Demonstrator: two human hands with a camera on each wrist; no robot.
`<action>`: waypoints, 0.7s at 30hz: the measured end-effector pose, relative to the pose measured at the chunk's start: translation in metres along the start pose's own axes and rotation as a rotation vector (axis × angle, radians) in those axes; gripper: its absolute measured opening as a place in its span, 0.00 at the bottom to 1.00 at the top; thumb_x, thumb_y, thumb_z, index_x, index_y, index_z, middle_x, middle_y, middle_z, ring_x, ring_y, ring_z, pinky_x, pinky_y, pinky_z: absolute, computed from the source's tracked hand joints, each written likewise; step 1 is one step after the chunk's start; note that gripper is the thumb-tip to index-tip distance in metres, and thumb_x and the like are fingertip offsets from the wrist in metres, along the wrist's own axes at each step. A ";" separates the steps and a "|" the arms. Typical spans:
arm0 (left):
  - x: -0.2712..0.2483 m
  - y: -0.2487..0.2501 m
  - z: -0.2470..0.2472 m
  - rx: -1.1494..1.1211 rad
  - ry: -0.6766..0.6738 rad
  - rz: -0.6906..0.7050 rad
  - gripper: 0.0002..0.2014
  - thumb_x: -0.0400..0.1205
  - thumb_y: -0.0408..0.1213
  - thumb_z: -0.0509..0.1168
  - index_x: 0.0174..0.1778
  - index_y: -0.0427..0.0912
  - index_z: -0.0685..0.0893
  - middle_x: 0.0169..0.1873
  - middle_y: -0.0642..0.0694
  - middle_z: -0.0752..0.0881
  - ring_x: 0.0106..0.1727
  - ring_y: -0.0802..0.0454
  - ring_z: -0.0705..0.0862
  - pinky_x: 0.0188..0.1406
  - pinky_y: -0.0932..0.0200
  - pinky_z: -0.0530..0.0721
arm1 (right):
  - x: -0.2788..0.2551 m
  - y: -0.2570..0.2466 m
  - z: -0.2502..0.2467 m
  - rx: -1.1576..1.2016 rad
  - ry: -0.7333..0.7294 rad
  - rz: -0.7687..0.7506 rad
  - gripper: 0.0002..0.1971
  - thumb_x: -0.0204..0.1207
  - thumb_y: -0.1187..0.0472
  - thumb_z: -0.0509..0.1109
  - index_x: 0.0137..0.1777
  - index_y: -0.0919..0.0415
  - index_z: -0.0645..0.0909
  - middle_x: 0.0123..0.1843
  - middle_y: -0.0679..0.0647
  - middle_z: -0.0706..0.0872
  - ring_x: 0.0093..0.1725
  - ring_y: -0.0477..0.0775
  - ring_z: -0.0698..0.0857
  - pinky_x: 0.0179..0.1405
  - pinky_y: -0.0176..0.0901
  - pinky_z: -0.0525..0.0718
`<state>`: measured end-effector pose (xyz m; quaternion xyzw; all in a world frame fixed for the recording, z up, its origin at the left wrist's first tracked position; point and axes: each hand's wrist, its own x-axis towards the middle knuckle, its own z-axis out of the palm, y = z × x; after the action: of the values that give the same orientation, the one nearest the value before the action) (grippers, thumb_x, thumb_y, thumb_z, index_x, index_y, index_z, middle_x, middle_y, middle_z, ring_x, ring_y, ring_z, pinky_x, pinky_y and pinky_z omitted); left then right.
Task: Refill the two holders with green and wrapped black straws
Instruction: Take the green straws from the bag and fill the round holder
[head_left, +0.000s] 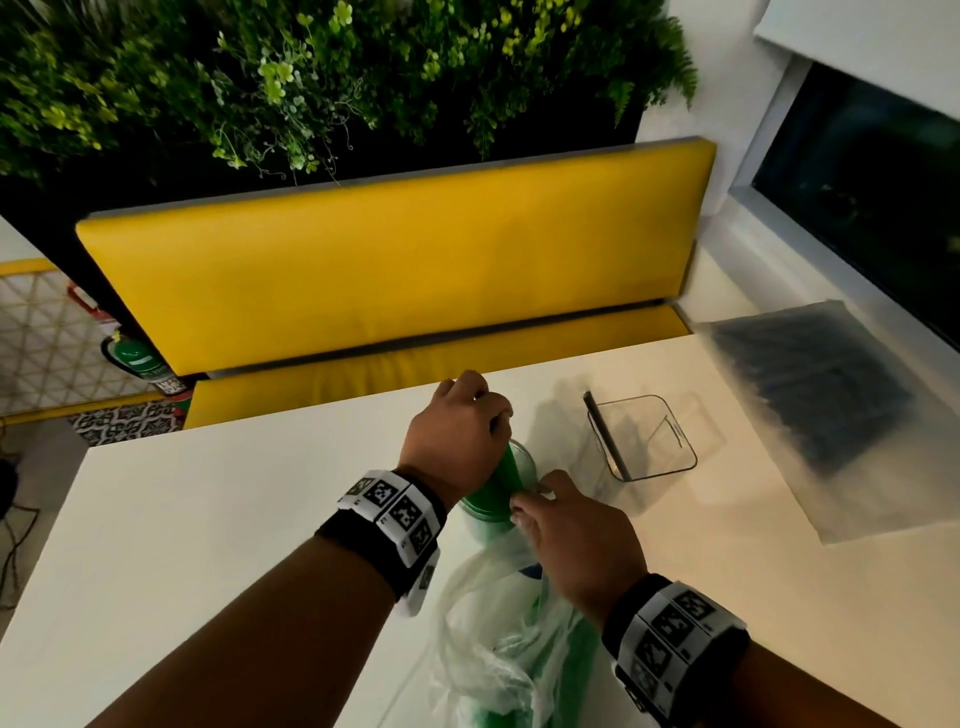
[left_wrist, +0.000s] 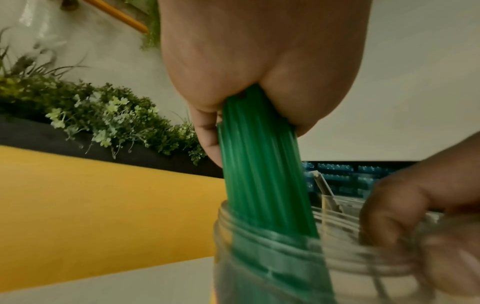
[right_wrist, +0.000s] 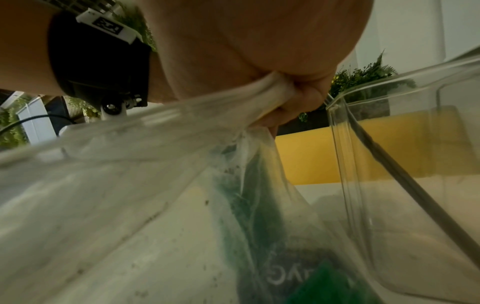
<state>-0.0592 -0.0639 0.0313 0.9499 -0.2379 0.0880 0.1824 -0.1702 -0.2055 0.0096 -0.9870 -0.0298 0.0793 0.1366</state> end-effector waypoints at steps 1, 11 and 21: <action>0.001 0.000 -0.001 0.002 -0.033 0.009 0.09 0.84 0.46 0.65 0.48 0.48 0.89 0.53 0.48 0.84 0.52 0.44 0.81 0.36 0.48 0.87 | -0.001 0.001 0.000 0.000 0.002 -0.004 0.12 0.85 0.45 0.57 0.61 0.40 0.79 0.63 0.49 0.79 0.41 0.52 0.89 0.35 0.42 0.82; 0.009 0.014 -0.010 0.179 -0.348 0.006 0.14 0.87 0.55 0.54 0.56 0.51 0.79 0.56 0.49 0.81 0.60 0.45 0.78 0.47 0.45 0.85 | 0.000 0.006 0.009 0.058 0.048 0.000 0.13 0.86 0.45 0.56 0.62 0.40 0.80 0.64 0.48 0.80 0.43 0.49 0.88 0.41 0.44 0.86; -0.009 0.013 -0.040 -0.068 -0.272 -0.039 0.31 0.78 0.69 0.61 0.76 0.65 0.69 0.81 0.46 0.65 0.81 0.41 0.64 0.72 0.40 0.75 | -0.019 0.011 -0.006 0.237 -0.011 0.096 0.38 0.75 0.36 0.68 0.81 0.37 0.54 0.70 0.47 0.75 0.61 0.52 0.85 0.51 0.44 0.82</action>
<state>-0.0769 -0.0550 0.0699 0.9509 -0.2446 -0.0534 0.1822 -0.1879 -0.2189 0.0152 -0.9637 0.0261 0.0941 0.2483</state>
